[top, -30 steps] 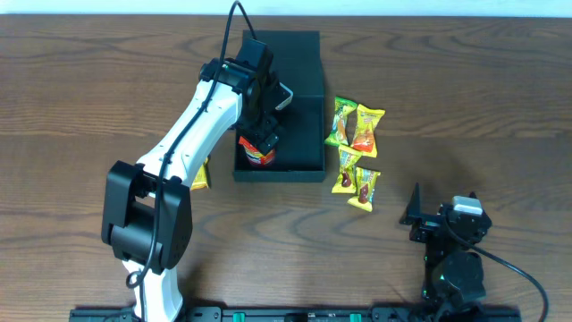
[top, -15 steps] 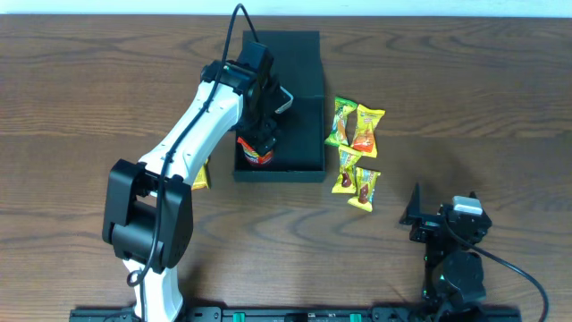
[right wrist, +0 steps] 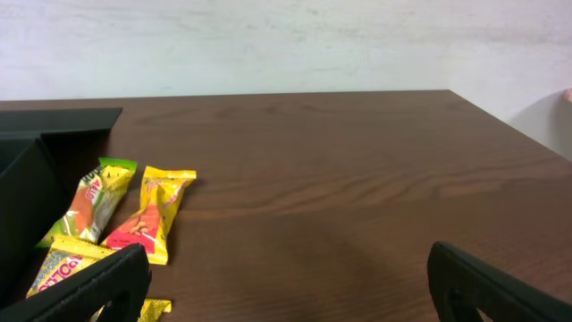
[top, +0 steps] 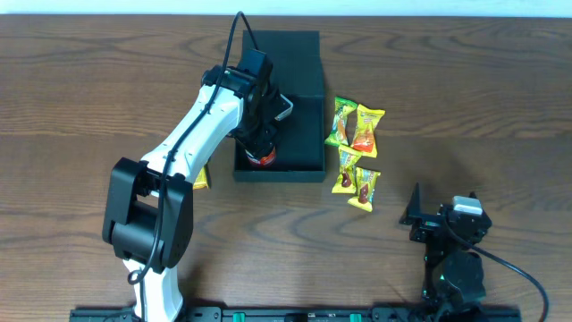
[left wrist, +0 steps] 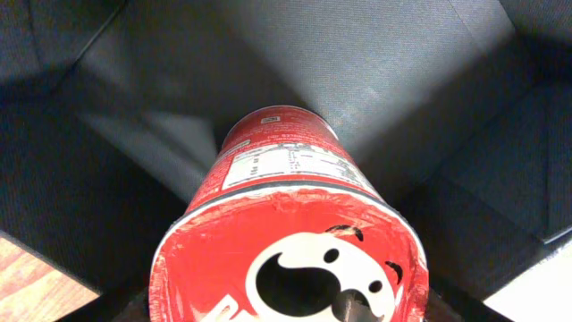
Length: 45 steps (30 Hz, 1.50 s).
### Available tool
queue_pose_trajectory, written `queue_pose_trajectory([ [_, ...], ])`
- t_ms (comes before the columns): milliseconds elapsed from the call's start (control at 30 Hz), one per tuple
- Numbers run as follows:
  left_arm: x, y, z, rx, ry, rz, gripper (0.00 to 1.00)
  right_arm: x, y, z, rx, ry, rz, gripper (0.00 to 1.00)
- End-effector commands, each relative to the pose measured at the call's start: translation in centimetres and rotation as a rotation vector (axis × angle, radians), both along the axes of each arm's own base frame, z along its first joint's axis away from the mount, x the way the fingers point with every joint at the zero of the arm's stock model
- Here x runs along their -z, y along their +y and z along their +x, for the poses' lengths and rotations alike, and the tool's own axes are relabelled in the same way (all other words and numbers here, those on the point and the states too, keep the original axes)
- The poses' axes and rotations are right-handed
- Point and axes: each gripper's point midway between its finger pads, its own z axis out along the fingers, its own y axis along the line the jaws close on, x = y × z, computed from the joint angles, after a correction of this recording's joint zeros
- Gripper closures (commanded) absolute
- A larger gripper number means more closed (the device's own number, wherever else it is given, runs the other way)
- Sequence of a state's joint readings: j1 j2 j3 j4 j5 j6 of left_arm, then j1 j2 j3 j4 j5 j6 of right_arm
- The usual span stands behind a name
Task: Pack container
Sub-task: 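Tip the Pringles can over inside the box with left gripper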
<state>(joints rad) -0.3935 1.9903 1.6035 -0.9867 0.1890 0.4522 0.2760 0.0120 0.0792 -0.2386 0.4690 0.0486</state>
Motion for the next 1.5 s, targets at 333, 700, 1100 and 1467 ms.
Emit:
queue_pose_trajectory([
  [333,-0.6,-4.5,0.6,-0.082,0.044,-0.258,0.31,0.0,-0.3,-0.1,0.017,0.002,0.0,0.01],
  [700,-1.9,-6.7,2.5,-0.335,0.095,-0.43,0.37,0.0,-0.3,-0.1,0.017,0.002,0.0,0.01],
  [1100,-0.2,-5.6,1.8,-0.469,0.199,-0.476,0.36,0.0,-0.3,-0.1,0.017,0.002,0.0,0.01],
  [1467,0.3,-5.9,1.3,-0.513,0.241,-0.498,0.35,0.0,-0.3,-0.1,0.017,0.002,0.0,0.01],
])
